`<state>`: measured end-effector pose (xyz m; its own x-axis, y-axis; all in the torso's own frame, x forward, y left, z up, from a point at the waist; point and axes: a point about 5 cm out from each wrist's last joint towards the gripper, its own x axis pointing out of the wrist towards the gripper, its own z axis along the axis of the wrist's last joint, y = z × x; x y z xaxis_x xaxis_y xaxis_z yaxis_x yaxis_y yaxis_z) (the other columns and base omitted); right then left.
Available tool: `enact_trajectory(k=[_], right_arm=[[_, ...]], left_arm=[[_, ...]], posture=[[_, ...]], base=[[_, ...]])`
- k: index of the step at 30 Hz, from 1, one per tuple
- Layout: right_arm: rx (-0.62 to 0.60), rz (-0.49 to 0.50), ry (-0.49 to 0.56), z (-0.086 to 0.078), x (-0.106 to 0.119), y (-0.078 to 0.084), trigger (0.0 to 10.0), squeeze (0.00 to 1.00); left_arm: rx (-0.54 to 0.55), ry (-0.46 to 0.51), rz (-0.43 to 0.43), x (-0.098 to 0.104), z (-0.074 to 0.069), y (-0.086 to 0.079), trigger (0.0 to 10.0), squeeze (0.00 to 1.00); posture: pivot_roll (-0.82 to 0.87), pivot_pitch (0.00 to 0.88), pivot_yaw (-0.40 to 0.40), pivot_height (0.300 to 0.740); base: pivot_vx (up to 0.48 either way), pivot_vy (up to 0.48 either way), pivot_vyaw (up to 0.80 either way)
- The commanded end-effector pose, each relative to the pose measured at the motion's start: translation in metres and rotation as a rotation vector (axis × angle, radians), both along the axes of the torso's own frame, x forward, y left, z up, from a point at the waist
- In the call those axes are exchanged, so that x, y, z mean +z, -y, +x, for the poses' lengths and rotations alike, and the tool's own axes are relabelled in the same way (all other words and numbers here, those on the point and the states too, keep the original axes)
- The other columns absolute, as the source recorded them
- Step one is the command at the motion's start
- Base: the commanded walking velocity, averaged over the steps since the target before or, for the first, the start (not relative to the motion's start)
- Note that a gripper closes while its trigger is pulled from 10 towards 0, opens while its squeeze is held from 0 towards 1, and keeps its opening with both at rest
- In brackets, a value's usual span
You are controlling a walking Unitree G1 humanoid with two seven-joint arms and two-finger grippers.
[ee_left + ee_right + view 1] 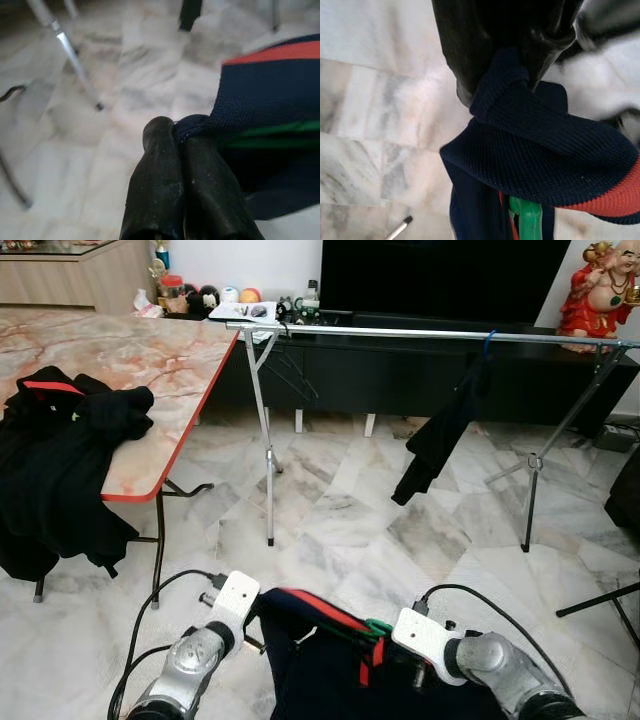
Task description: Hang hanger
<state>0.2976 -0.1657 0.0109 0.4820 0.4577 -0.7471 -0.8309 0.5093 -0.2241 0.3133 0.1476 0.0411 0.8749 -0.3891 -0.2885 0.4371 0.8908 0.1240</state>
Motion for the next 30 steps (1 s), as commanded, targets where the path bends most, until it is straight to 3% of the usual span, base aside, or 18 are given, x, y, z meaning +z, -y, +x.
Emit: enact_trajectory(k=[1, 4, 8, 9, 11, 14, 16, 19, 20, 22, 23, 24, 25, 26, 27, 28, 29, 30], right_arm=[[-0.067, 0.061, -0.012, -0.001, -0.003, -0.004, 0.0, 0.00], [-0.148, 0.203, -0.027, 0.002, -0.001, -0.019, 0.0, 0.00], [-0.155, 0.252, -0.036, 0.005, 0.002, -0.028, 0.0, 0.00], [-0.179, 0.274, -0.006, 0.010, 0.007, -0.030, 0.0, 0.00], [-0.184, 0.283, 0.004, 0.012, 0.009, -0.030, 0.0, 0.00], [-0.253, 0.420, 0.075, 0.025, 0.026, -0.035, 0.0, 0.00], [-0.300, 0.514, 0.108, 0.034, 0.038, -0.036, 0.0, 0.00], [-0.319, 0.563, 0.127, 0.038, 0.044, -0.037, 0.0, 0.00], [-0.323, 0.574, 0.133, 0.039, 0.045, -0.038, 0.0, 0.00], [-0.326, 0.584, 0.138, 0.039, 0.046, -0.038, 0.0, 0.00], [-0.335, 0.595, 0.137, 0.039, 0.046, -0.039, 0.0, 0.00], [-0.337, 0.602, 0.134, 0.039, 0.046, -0.039, 0.0, 0.00], [-0.336, 0.607, 0.131, 0.039, 0.046, -0.040, 0.0, 0.00], [-0.330, 0.611, 0.124, 0.039, 0.046, -0.041, 0.0, 0.00], [-0.329, 0.612, 0.122, 0.039, 0.046, -0.041, 0.0, 0.00], [-0.317, 0.604, 0.117, 0.038, 0.045, -0.043, 0.0, 0.00], [-0.317, 0.607, 0.118, 0.038, 0.044, -0.043, 0.0, 0.00], [-0.322, 0.611, 0.120, 0.038, 0.045, -0.043, 0.0, 0.00]], left_arm=[[-0.085, -0.002, -0.075, 0.009, 0.001, 0.010, 0.0, 0.00], [-0.262, -0.014, -0.087, 0.018, -0.006, 0.026, 0.0, 0.00], [-0.399, -0.039, -0.121, 0.026, -0.014, 0.038, 0.0, 0.00], [-0.499, -0.074, -0.143, 0.031, -0.022, 0.046, 0.0, 0.00], [-0.526, -0.086, -0.145, 0.032, -0.024, 0.048, 0.0, 0.00], [-0.638, -0.148, -0.131, 0.034, -0.038, 0.052, 0.4, 0.00], [-0.651, -0.182, -0.125, 0.033, -0.043, 0.050, 2.3, 0.00], [-0.654, -0.211, -0.111, 0.032, -0.047, 0.047, 2.7, 0.00], [-0.660, -0.213, -0.112, 0.033, -0.048, 0.046, 3.8, 0.00], [-0.668, -0.215, -0.115, 0.036, -0.050, 0.046, 3.8, 0.00], [-0.682, -0.218, -0.113, 0.038, -0.051, 0.046, 5.4, 0.00], [-0.688, -0.219, -0.112, 0.040, -0.052, 0.046, 8.0, 0.00], [-0.692, -0.221, -0.111, 0.041, -0.052, 0.046, 9.3, 0.00], [-0.692, -0.224, -0.111, 0.043, -0.052, 0.045, 10.0, 0.00], [-0.692, -0.226, -0.111, 0.043, -0.052, 0.045, 10.0, 0.00], [-0.696, -0.232, -0.111, 0.044, -0.053, 0.045, 10.0, 0.18], [-0.698, -0.237, -0.112, 0.044, -0.053, 0.045, 10.0, 1.00], [-0.698, -0.239, -0.112, 0.044, -0.054, 0.045, 10.0, 1.00]], posture=[[0.13, 0.035, -0.024, 0.740], [0.14, 0.034, -0.023, 0.740], [0.14, 0.033, -0.021, 0.740], [0.14, 0.033, -0.021, 0.740], [0.14, 0.039, -0.021, 0.740], [0.14, 0.044, -0.021, 0.740], [0.14, 0.048, -0.019, 0.740], [0.14, 0.050, -0.018, 0.740], [0.14, 0.050, -0.018, 0.740], [0.14, 0.050, -0.018, 0.740], [0.14, 0.050, -0.018, 0.740], [0.14, 0.050, -0.018, 0.740], [0.15, 0.055, -0.017, 0.740], [0.15, 0.055, -0.016, 0.740], [0.15, 0.055, -0.016, 0.740], [0.15, 0.056, -0.016, 0.740], [0.15, 0.057, -0.015, 0.740], [0.15, 0.057, -0.015, 0.740]], base=[[0.000, 0.000, 0.00], [0.000, 0.000, 0.00], [0.000, 0.000, 0.00], [0.000, 0.000, 0.00], [0.000, 0.000, 0.00], [0.000, 0.000, 0.00], [0.000, 0.000, 0.00], [0.000, 0.000, 0.00], [0.000, 0.000, 0.00], [0.000, 0.000, 0.00], [0.000, 0.000, 0.00], [0.000, 0.000, 0.00], [0.000, 0.000, 0.00], [0.000, 0.000, 0.00], [0.000, 0.000, 0.00], [0.000, 0.000, 0.00], [0.000, 0.000, 0.00], [0.000, 0.000, 0.00]])
